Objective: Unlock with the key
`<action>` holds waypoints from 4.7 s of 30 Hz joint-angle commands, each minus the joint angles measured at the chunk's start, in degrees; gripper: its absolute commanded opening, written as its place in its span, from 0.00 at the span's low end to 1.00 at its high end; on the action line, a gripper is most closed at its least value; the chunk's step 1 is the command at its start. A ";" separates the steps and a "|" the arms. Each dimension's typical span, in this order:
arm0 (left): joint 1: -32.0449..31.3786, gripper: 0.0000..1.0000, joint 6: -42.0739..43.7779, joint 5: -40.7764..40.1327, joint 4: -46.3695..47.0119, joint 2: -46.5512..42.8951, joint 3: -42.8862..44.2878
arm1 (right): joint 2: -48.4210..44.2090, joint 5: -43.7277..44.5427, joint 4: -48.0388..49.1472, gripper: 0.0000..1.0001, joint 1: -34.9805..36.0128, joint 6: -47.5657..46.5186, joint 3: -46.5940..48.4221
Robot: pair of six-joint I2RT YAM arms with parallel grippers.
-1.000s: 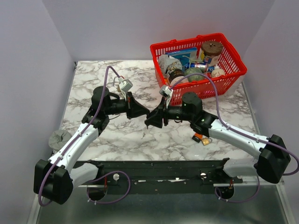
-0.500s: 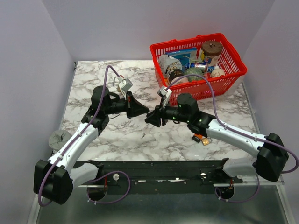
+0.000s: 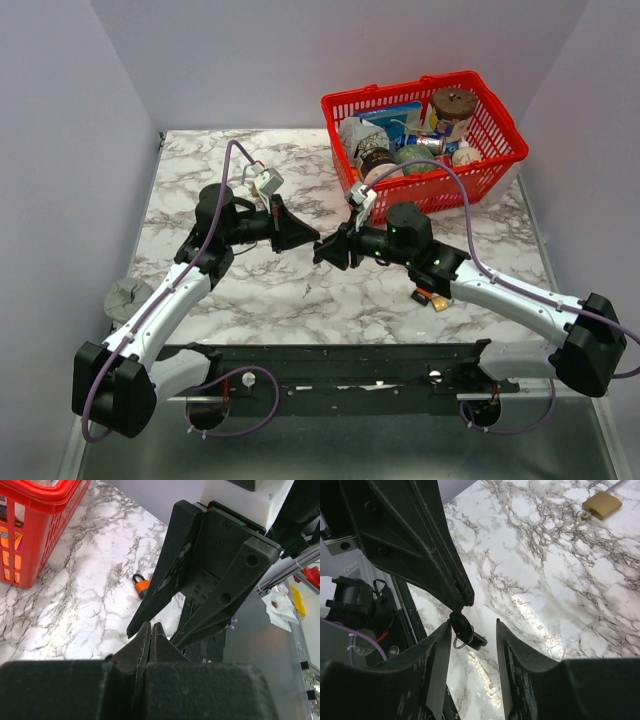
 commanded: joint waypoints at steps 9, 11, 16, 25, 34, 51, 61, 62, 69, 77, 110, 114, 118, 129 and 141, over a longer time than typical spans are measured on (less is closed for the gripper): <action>-0.23 0.00 1.29 0.21 -0.62 -0.08 1.79 | 0.24 -4.25 1.52 0.40 0.07 -0.60 -0.99; -0.23 0.00 1.29 0.21 -0.62 -0.08 1.88 | 0.41 -4.51 1.61 0.36 0.07 -0.60 -1.08; -0.23 0.00 1.38 0.21 -0.79 -0.17 1.79 | 0.85 -5.92 1.78 0.19 -0.02 0.02 -0.99; -0.23 0.01 1.99 0.21 -1.14 0.01 1.96 | 0.76 -7.93 4.41 0.01 -0.98 2.83 -1.96; -0.15 0.86 5.07 -4.17 -3.52 -1.39 1.97 | -1.08 -10.84 9.34 0.01 -5.20 7.31 -6.09; -20.25 0.82 10.01 -49.04 -16.62 3.07 3.82 | -13.55 3.38 -1.89 0.01 -22.24 5.39 -9.26; -36.43 0.83 -1.34 -60.69 -8.79 28.99 15.82 | -26.73 22.81 -11.75 0.01 -25.15 0.37 -4.24; -37.05 0.83 -1.95 -60.35 -8.79 30.93 17.24 | -27.70 23.43 -11.75 0.01 -25.15 0.46 -4.59; -41.62 0.83 -5.12 -58.85 -9.84 46.83 29.11 | -35.44 29.76 -13.07 0.01 -25.41 0.90 -6.61; -44.17 0.83 -6.88 -58.67 -13.09 56.25 37.82 | -40.63 34.33 -15.18 0.01 -25.33 2.13 -7.58; -48.92 0.56 -1.87 -70.18 -32.69 67.60 49.78 | -41.86 33.90 -15.35 0.01 -25.33 2.74 -9.34; -48.66 0.44 -3.62 -69.75 -31.56 65.33 44.78 | -42.30 33.98 -15.36 0.01 -25.33 2.66 -9.43; -47.87 0.21 -6.61 -67.20 -26.12 60.14 35.13 | -42.22 33.64 -15.36 0.01 -25.33 2.83 -9.69; -47.08 0.00 -5.21 -67.46 -20.13 42.30 30.27 | -39.93 31.17 -15.36 0.01 -25.41 3.80 -8.99; -29.69 0.00 -19.95 -57.44 -6.60 15.52 15.60 | -36.25 27.31 -16.67 0.01 -25.33 3.44 -7.23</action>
